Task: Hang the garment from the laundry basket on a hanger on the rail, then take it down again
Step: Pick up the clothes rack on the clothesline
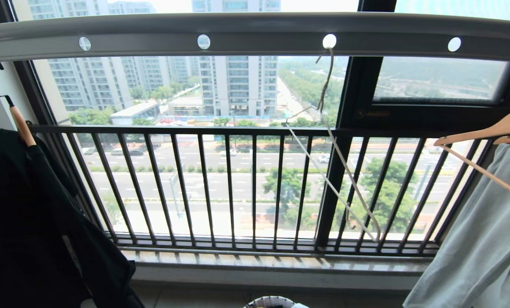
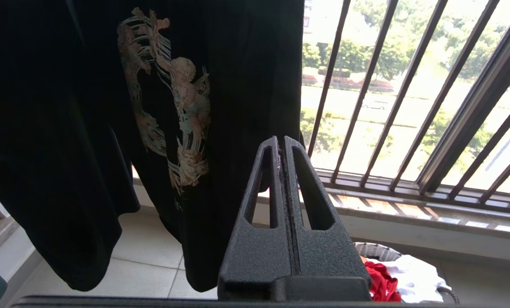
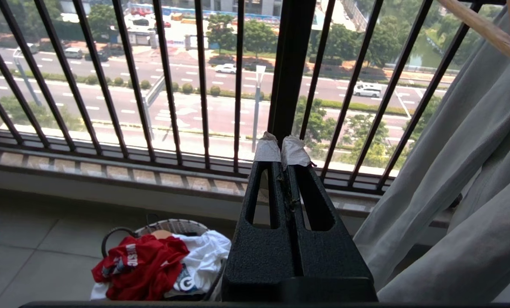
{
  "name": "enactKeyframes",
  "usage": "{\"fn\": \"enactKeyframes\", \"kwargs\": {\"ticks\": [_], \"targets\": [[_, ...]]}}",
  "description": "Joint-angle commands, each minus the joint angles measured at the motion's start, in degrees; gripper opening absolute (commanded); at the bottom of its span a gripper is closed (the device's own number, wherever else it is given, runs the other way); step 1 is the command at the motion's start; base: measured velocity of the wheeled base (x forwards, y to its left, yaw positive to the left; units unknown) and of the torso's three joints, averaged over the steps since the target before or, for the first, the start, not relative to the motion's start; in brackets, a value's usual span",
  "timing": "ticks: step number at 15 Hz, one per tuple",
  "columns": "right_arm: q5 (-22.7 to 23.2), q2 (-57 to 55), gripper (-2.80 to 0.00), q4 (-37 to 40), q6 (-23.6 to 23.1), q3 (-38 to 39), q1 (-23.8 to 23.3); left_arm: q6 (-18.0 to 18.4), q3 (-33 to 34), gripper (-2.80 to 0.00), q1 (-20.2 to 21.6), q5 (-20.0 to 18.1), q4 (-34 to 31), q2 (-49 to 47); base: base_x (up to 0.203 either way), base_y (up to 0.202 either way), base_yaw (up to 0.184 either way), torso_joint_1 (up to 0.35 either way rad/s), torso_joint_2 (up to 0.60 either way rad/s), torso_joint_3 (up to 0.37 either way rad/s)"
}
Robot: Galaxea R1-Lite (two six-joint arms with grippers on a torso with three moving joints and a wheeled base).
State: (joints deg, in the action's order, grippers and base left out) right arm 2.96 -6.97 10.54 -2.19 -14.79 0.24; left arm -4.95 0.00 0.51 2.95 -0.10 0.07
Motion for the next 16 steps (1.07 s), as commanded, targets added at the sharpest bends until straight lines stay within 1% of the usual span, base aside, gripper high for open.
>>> {"fn": "enactKeyframes", "kwargs": {"ticks": [1, 3, 5, 7, 10, 12, 14, 16], "targets": [[1.8, -9.5, -2.80, 0.2, 0.0, -7.0, 0.0, -0.1, 0.0, -2.80, 0.0, 0.0, 0.0, -0.1, 0.000, 0.000, 0.000, 0.000, 0.00, 0.000], [3.5, -16.3, -2.80, 0.4, 0.0, -13.4, 0.1, -0.1, 0.0, -2.80, 0.0, 0.0, 0.0, -0.1, 0.000, 0.000, 0.000, 0.000, 0.00, 0.000], [5.8, -21.9, -2.80, 2.5, 0.0, -22.0, 0.1, -0.1, 0.0, -2.80, 0.0, 0.0, 0.0, -0.1, 0.000, 0.000, 0.000, 0.000, 0.00, 0.000], [9.9, -26.9, -2.80, 9.8, 0.3, -32.9, 0.2, -0.1, 0.0, -2.80, 0.0, 0.0, 0.0, -0.1, 0.000, 0.000, 0.000, 0.000, 0.00, 0.000], [18.8, -34.4, -2.80, 20.8, 3.2, -48.6, 0.2, -0.1, 0.0, -2.80, 0.0, 0.0, 0.0, -0.1, 0.000, 0.000, 0.000, 0.000, 0.00, 0.000], [23.7, -40.4, -2.80, 26.4, 4.4, -57.1, 0.3, -0.1, 0.0, -2.80, 0.0, 0.0, 0.0, -0.1, 0.000, 0.000, 0.000, 0.000, 0.00, 0.000], [26.7, -46.0, -2.80, 29.4, 4.9, -62.0, 1.3, -0.1, 0.0, -2.80, 0.0, 0.0, 0.0, -0.1, 0.000, 0.000, 0.000, 0.000, 0.00, 0.000], [27.4, -51.0, -2.80, 30.6, 6.2, -65.3, 6.0, -0.1, 0.0, -2.80, 0.0, 0.0, 0.0, -0.1, 0.000, 0.000, 0.000, 0.000, 0.00, 0.000]]}}
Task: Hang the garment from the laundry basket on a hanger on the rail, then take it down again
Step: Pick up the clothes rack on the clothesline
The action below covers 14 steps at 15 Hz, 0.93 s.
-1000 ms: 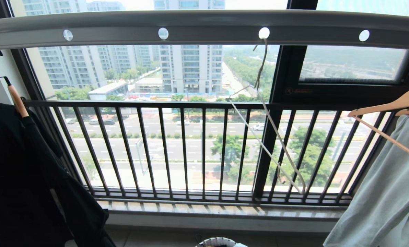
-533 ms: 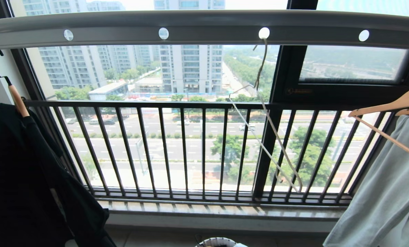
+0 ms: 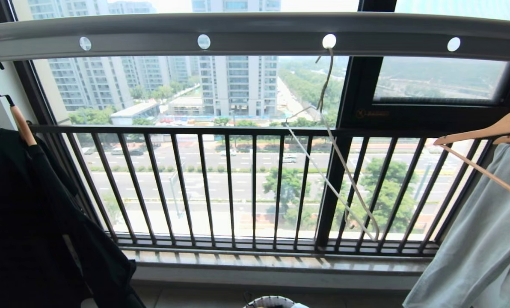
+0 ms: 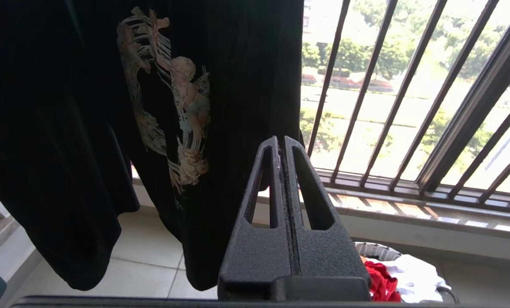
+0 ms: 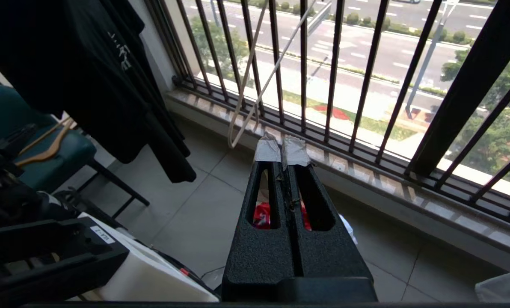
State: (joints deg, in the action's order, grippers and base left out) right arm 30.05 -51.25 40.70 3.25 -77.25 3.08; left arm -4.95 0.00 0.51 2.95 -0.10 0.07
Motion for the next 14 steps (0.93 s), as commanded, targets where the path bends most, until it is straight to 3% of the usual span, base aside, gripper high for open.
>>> {"fn": "enactKeyframes", "kwargs": {"ticks": [1, 3, 5, 9, 11, 12, 13, 14], "targets": [[0.3, -8.6, -2.80, 0.7, 2.5, -3.9, 5.9, -0.1, 0.0, -2.80, 0.0, 0.0, 0.0, -0.1, 0.000, 0.000, 0.000, 0.000, 0.00, 0.000], [-1.6, -11.4, -2.80, 0.6, 4.5, -5.1, 12.2, -0.1, 0.0, -2.80, 0.0, 0.0, 0.0, -0.1, 0.000, 0.000, 0.000, 0.000, 0.00, 0.000], [-8.4, -15.0, -2.80, 0.2, 7.2, -6.8, 20.0, -0.1, 0.0, -2.80, 0.0, 0.0, 0.0, -0.1, 0.000, 0.000, 0.000, 0.000, 0.00, 0.000], [-31.7, -23.4, -2.80, -4.9, 12.5, -8.0, 39.3, -0.1, 0.0, -2.80, 0.0, 0.0, 0.0, -0.1, 0.000, 0.000, 0.000, 0.000, 0.00, 0.000], [-43.6, -28.8, -2.80, -6.7, 13.5, -9.0, 44.9, -0.1, 0.0, -2.80, 0.0, 0.0, 0.0, -0.1, 0.000, 0.000, 0.000, 0.000, 0.00, 0.000], [-48.4, -30.9, -2.40, -7.1, 13.9, -9.9, 46.0, -0.1, 0.0, -2.80, 0.0, 0.0, 0.0, -0.1, 0.000, 0.000, 0.000, 0.000, 0.00, 0.000], [-50.3, -32.1, 0.00, -7.3, 14.2, -11.0, 46.8, -0.1, 0.0, -2.80, 0.0, 0.0, 0.0, -0.1, 0.000, 0.000, 0.000, 0.000, 0.00, 0.000], [-50.7, -32.8, 0.00, -7.4, 14.3, -11.7, 46.8, -0.1, 0.0, -2.80, 0.0, 0.0, 0.0, -0.1, 0.000, 0.000, 0.000, 0.000, 0.00, 0.000]]}}
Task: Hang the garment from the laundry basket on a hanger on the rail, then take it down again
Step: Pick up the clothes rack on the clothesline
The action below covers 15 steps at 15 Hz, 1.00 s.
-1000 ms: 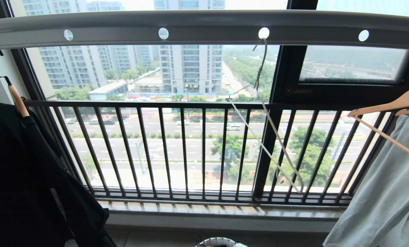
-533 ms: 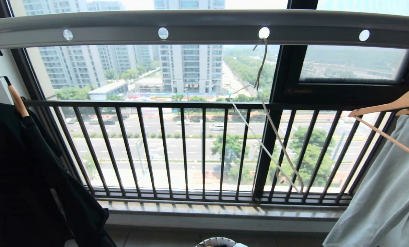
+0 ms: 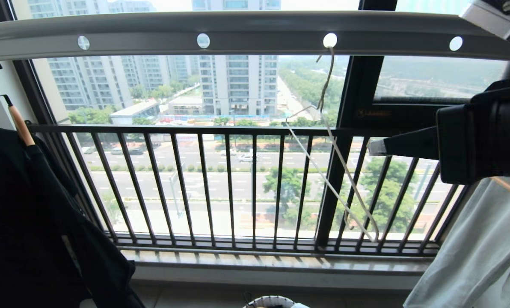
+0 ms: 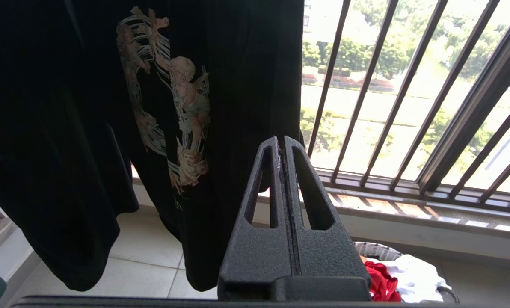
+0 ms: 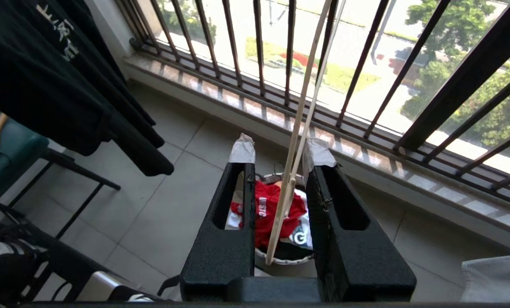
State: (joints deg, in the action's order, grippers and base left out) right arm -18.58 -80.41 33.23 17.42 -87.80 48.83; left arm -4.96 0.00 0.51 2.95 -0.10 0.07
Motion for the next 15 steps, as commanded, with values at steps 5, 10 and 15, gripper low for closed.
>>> {"fn": "enactKeyframes", "kwargs": {"ticks": [5, 10, 15], "targets": [[-6.2, -8.5, 0.00, -0.2, 0.1, -3.5, 1.0, 0.0, 0.0, -2.80, 0.0, 0.0, 0.0, -0.1, 0.000, 0.000, 0.000, 0.000, 0.00, 0.000], [-8.5, -14.6, 0.00, -7.2, -1.2, -4.0, -0.3, 0.0, 0.0, -2.80, 0.0, 0.0, 0.0, -0.1, 0.000, 0.000, 0.000, 0.000, 0.00, 0.000], [-8.6, -18.9, 0.00, -9.8, -1.8, -4.0, -5.5, 0.0, 0.0, -2.80, 0.0, 0.0, 0.0, -0.1, 0.000, 0.000, 0.000, 0.000, 0.00, 0.000]]}}
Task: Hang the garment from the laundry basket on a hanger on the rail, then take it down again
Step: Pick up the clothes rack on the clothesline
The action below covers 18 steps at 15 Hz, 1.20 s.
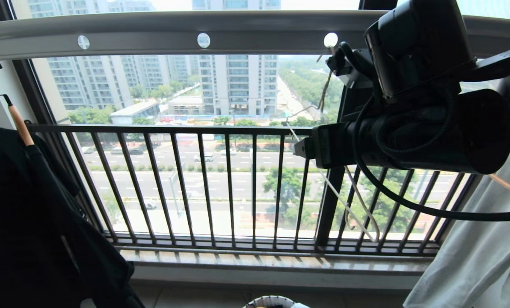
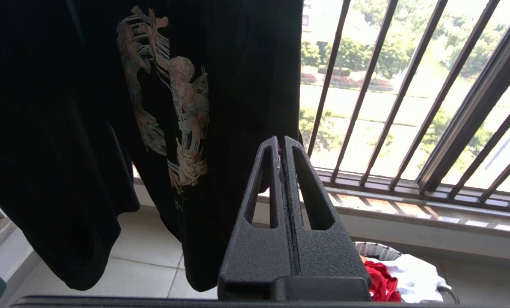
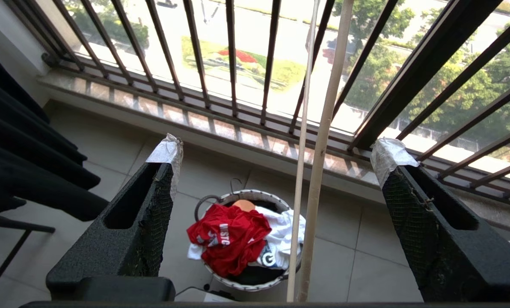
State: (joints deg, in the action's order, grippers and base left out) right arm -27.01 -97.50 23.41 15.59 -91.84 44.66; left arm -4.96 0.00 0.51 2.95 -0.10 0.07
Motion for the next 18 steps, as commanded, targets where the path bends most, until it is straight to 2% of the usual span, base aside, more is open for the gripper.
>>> {"fn": "enactKeyframes", "kwargs": {"ticks": [1, 11, 12, 18], "targets": [[-0.1, -2.3, 0.00, 0.0, -0.3, 0.0, -2.1, 0.0, 0.0, -2.80, 0.0, 0.0, 0.0, -0.1, 0.000, 0.000, 0.000, 0.000, 0.00, 0.000], [0.1, -5.5, 0.00, -3.0, -4.5, 0.2, -4.8, 0.0, 0.0, -2.80, 0.0, 0.0, 0.0, -0.1, 0.000, 0.000, 0.000, 0.000, 0.00, 0.000], [0.1, -5.7, -2.80, -3.0, -4.5, 0.2, -4.9, 0.0, 0.0, -2.80, 0.0, 0.0, 0.0, -0.1, 0.000, 0.000, 0.000, 0.000, 0.00, 0.000], [-0.1, -5.4, -2.80, -3.0, -5.1, 0.1, -5.1, 0.0, 0.0, -2.80, 0.0, 0.0, 0.0, -0.1, 0.000, 0.000, 0.000, 0.000, 0.00, 0.000]]}}
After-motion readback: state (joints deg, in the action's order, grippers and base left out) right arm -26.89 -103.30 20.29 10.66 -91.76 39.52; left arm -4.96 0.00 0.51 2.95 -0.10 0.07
